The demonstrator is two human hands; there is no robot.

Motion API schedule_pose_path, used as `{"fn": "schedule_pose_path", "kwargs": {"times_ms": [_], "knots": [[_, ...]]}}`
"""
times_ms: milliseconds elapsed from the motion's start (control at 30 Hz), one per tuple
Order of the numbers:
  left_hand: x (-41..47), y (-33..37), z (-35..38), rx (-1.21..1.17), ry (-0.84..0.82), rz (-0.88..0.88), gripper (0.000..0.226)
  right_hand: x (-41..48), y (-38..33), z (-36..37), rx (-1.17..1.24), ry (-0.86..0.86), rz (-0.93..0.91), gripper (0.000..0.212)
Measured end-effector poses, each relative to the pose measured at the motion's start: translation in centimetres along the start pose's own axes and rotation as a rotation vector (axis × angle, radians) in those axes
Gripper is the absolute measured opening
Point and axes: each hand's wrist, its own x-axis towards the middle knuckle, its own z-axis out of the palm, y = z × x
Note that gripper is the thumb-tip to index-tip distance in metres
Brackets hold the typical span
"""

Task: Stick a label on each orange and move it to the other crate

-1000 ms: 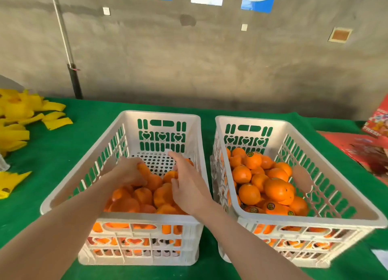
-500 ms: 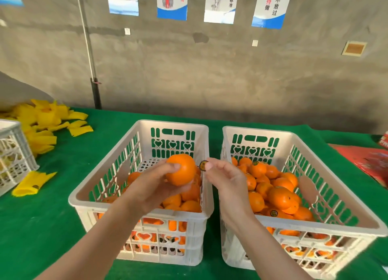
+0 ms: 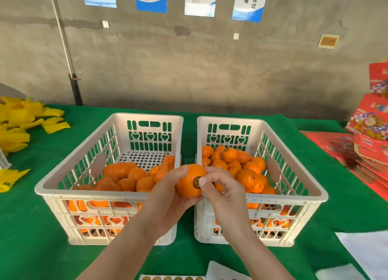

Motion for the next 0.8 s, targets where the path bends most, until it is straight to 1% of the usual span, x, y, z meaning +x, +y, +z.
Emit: {"fn": "schedule_pose_path", "kwargs": {"times_ms": [100, 233, 367, 433, 500, 533, 600, 667, 800], "knots": [[-0.1, -1.0, 1.1, 0.032, 0.005, 0.035, 0.034, -0.5, 0.4, -0.9, -0.039, 0.024, -0.058, 0.015], [0.0, -2.1, 2.1, 0.036, 0.046, 0.049, 0.044, -0.9, 0.9, -1.6, -0.085, 0.075, -0.106, 0.010], [0.0, -2.8, 2.4, 0.059, 0.101, 0.053, 0.053, -1.1, 1.3, -2.1, -0.123, 0.101, -0.137, 0.009], [0.0, -3.1, 2.4, 0.064, 0.124, 0.063, 0.052, -1.3, 1.4, -2.2, -0.117, 0.109, -0.150, 0.011], [0.0, -3.2, 2.4, 0.062, 0.131, 0.082, 0.046, -1.5, 1.7, -2.3, -0.106, 0.118, -0.158, 0.014], [-0.1, -3.3, 2.4, 0.062, 0.127, 0.091, 0.042, -1.6, 1.7, -2.4, -0.092, 0.121, -0.143, 0.018], [0.0, -3.4, 2.2, 0.062, 0.131, 0.096, 0.037, -1.5, 1.8, -2.6, -0.025, 0.115, -0.064, 0.035], [0.0, -3.4, 2.1, 0.059, 0.131, 0.099, 0.039, -1.2, 1.9, -2.8, 0.025, 0.096, -0.003, 0.047], [0.3, -3.9, 2.3, 0.083, 0.138, 0.123, 0.040, -1.3, 2.4, -3.0, 0.084, -0.015, 0.058, 0.047]]}}
